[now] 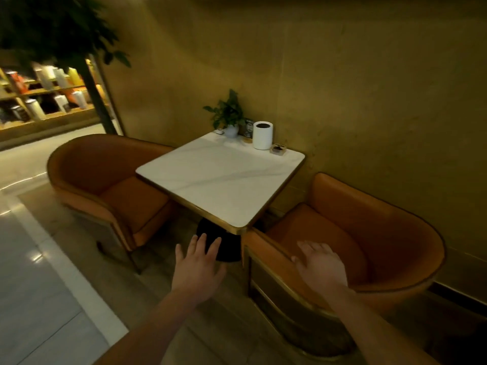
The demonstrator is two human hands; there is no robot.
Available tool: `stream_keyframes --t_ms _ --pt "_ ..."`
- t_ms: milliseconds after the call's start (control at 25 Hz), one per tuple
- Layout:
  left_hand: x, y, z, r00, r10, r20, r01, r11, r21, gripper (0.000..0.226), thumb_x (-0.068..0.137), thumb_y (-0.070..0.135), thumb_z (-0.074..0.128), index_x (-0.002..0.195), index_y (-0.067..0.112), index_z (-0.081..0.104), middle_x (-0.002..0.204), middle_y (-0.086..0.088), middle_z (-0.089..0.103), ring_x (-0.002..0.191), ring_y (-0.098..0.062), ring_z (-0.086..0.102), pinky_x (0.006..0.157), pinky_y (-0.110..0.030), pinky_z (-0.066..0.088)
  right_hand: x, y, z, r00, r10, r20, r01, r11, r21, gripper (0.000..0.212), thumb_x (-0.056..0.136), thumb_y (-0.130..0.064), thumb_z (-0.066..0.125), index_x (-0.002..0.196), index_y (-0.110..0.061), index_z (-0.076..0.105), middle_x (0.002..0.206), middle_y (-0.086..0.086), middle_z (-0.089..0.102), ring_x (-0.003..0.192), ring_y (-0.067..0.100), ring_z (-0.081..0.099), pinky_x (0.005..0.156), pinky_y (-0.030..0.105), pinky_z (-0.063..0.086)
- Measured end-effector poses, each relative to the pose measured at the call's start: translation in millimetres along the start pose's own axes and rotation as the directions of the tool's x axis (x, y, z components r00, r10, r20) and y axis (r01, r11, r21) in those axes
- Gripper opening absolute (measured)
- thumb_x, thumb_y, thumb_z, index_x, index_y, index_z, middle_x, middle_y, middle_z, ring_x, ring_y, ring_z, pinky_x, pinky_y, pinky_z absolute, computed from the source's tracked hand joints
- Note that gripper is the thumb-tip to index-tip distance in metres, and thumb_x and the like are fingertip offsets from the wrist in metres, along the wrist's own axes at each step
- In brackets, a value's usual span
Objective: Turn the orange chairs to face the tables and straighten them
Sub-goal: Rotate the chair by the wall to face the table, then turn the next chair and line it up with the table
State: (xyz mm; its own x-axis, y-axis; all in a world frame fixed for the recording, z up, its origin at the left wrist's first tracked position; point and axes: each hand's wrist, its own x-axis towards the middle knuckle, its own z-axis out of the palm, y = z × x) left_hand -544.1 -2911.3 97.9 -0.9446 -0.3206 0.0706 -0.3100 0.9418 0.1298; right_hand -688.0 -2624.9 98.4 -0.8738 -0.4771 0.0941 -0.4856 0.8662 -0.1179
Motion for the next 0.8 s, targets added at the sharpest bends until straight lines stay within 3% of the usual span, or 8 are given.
stream_keyframes --t_ms 120,280,480,800 --pt "-14 -52 -10 0.998 -0.055 -0.026 0.054 0.998 -0.031 0.071 0.097 0.065 0.027 0.159 0.039 0.003 0.169 -0.004 0.006 0.155 -0.027 -0.003 0.121 -0.06 -0.005 20 -65 2 0.998 -0.06 -0.012 0.061 0.998 0.021 0.055 0.098 -0.056 0.036 0.143 -0.028 0.046 0.142 -0.007 0.054 0.126 0.015 0.046 0.098 0.033 0.043" --pt "-27 -141 -30 0.987 -0.159 -0.033 0.156 0.984 -0.089 0.069 0.099 0.063 0.031 0.158 0.039 0.004 0.169 -0.004 0.007 0.155 -0.027 -0.002 0.123 -0.059 0.005 43 -167 11 0.994 -0.112 -0.004 0.112 0.99 0.089 0.051 0.098 -0.053 0.037 0.142 -0.029 0.046 0.139 -0.006 0.055 0.125 0.017 0.046 0.096 0.033 0.043" --pt "-38 -255 -64 0.981 -0.182 -0.072 0.177 0.981 -0.075 0.068 0.098 0.063 0.03 0.158 0.037 0.01 0.168 -0.005 0.013 0.155 -0.028 0.004 0.122 -0.062 0.007 64 -300 19 0.984 -0.176 -0.006 0.176 0.981 0.086 0.053 0.099 -0.055 0.036 0.144 -0.028 0.046 0.14 -0.004 0.055 0.127 0.017 0.047 0.098 0.034 0.045" --pt "-35 -383 -84 0.96 -0.273 -0.053 0.268 0.959 -0.093 0.068 0.097 0.061 0.033 0.157 0.036 0.014 0.166 -0.009 0.017 0.154 -0.032 0.007 0.121 -0.064 0.01 114 -438 33 0.967 -0.254 -0.004 0.252 0.957 0.144 0.055 0.099 -0.054 0.038 0.145 -0.024 0.047 0.141 -0.002 0.055 0.129 0.02 0.046 0.1 0.036 0.046"
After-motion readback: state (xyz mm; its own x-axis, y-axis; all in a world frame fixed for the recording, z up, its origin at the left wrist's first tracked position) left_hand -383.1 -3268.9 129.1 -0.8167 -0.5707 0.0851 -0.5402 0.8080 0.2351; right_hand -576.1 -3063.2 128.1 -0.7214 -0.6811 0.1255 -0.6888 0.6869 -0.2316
